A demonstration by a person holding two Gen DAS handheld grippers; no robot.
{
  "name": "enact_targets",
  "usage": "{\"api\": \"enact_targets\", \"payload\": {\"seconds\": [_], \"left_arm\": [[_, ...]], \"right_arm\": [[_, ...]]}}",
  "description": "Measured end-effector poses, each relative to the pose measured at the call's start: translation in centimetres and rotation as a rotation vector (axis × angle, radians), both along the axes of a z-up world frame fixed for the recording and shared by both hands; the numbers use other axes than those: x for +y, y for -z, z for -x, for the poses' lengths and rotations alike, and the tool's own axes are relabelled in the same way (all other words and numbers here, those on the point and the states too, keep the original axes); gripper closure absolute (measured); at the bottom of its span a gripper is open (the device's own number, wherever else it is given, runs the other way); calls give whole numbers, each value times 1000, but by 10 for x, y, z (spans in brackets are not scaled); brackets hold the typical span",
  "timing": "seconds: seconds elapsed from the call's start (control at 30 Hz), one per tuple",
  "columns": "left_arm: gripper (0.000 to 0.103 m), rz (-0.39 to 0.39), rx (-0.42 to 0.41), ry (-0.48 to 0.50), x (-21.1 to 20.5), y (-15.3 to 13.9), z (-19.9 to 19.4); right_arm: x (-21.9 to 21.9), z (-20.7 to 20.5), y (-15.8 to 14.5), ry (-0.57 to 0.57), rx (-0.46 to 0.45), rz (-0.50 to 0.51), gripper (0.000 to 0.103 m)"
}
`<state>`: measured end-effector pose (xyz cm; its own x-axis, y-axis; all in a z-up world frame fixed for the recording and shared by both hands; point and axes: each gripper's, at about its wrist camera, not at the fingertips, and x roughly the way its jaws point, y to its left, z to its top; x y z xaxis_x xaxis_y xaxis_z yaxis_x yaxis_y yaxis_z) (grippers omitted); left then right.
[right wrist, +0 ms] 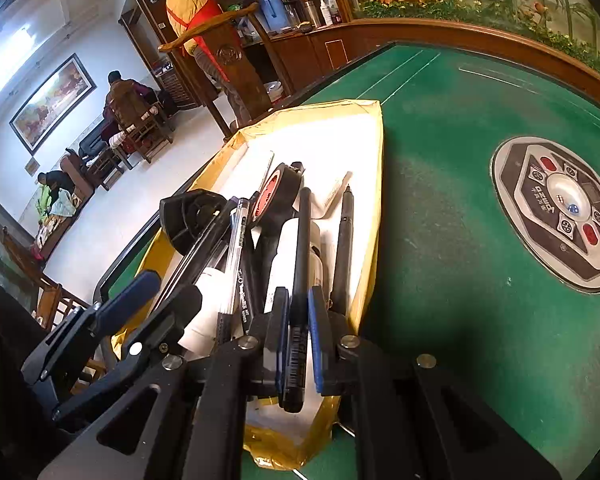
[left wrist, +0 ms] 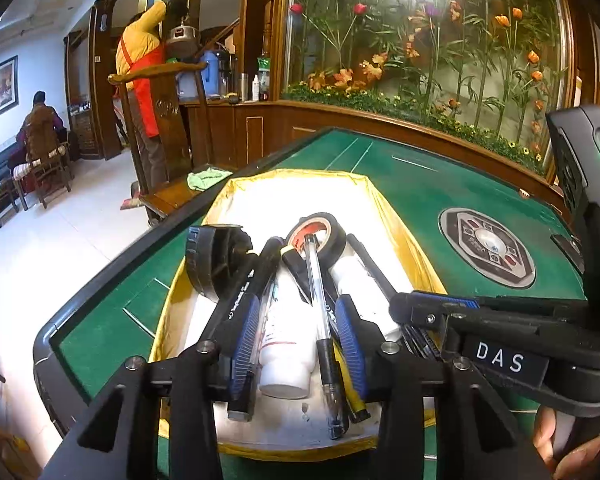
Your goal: Organize rigid objects
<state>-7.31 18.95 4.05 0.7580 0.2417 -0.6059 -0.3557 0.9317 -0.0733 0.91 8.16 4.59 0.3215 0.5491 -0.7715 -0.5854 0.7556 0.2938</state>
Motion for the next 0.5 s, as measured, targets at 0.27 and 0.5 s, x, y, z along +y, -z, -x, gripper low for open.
{"api": "enact_targets", "payload": {"seconds": [0.27, 0.5], "left_arm": [[47, -28, -22, -24, -2, -7, 7], [39, -40, -43, -44, -2, -13, 16]], "right_arm": [[-6, 2, -3, 3, 1, -20, 89], [-13, 10, -10, 3, -32, -35, 76]]}}
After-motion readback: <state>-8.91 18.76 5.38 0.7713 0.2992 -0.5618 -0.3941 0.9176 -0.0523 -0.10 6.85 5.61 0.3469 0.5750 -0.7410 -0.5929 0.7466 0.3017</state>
